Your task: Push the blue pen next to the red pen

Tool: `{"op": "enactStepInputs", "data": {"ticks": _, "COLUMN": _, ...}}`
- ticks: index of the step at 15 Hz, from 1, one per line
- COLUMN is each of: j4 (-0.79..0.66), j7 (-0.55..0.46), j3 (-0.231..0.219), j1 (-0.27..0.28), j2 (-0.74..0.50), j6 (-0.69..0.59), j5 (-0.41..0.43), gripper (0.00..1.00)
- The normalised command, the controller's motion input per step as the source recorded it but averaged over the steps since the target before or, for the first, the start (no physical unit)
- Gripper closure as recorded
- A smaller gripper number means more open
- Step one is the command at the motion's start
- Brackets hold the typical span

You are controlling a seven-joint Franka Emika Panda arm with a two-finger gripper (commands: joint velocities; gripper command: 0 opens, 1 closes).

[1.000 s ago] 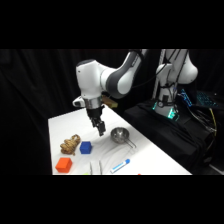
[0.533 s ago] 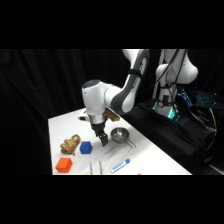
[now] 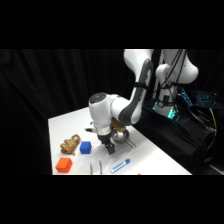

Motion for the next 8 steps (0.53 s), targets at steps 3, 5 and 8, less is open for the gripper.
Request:
{"op": "enactStepInputs", "data": {"ticks": 3, "j4": 0.01, "j7": 0.17, "j3": -0.061, "j1": 0.1, "j2": 0.08, "j6": 0.14, "j5": -0.125, "gripper": 0.0}}
{"op": "enactStepInputs", "data": {"ticks": 5, "j4": 0.0, "j7": 0.16, "j3": -0.069, "j1": 0.091, "j2": 0.06, "j6": 0.16, "j5": -0.116, "gripper": 0.0}}
{"op": "enactStepInputs", "data": {"ticks": 8, "j4": -0.01, "j7": 0.16, "j3": -0.077, "j1": 0.095, "j2": 0.04, "j6": 0.16, "j5": -0.114, "gripper": 0.0}}
